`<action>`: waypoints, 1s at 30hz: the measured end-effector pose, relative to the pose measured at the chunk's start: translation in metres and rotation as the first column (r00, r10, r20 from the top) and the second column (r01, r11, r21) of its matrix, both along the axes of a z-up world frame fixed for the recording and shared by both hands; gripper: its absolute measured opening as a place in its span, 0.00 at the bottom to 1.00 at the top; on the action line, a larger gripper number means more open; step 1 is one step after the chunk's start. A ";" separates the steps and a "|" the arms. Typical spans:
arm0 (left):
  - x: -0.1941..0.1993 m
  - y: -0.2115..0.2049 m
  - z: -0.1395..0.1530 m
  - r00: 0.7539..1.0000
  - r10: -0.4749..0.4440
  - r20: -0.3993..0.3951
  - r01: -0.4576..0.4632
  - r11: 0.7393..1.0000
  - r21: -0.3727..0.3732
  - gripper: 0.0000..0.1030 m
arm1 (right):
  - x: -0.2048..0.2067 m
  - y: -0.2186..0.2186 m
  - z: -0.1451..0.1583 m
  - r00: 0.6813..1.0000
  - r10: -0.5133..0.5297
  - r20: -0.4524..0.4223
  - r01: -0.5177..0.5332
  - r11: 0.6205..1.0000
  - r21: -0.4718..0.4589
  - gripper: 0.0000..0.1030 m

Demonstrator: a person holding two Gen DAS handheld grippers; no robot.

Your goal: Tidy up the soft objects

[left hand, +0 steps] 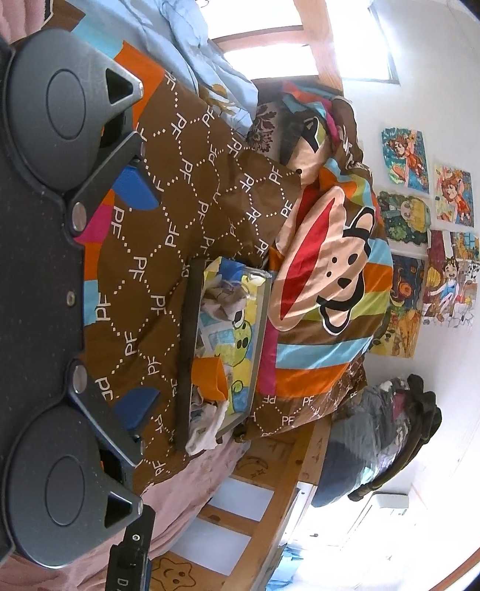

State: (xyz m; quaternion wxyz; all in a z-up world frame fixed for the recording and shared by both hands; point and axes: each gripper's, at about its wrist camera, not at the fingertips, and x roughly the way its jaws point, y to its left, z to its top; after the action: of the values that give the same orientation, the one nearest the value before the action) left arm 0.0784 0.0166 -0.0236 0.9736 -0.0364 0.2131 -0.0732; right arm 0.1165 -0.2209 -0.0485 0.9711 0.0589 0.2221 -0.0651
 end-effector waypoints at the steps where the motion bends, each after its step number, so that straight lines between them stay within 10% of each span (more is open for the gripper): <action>1: 0.000 0.000 0.000 1.000 -0.004 0.000 0.004 1.000 0.001 0.99 | 0.000 0.000 0.000 1.000 0.000 0.000 0.000 1.000 0.000 1.00; 30: 0.002 -0.001 0.000 1.000 -0.018 -0.006 0.018 1.000 0.001 0.99 | 0.006 0.002 -0.003 1.000 0.001 -0.012 -0.001 1.000 -0.003 1.00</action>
State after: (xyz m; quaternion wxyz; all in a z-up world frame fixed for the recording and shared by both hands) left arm 0.0803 0.0159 -0.0236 0.9722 -0.0343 0.2166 -0.0817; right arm 0.1220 -0.2188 -0.0517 0.9698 0.0568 0.2279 -0.0651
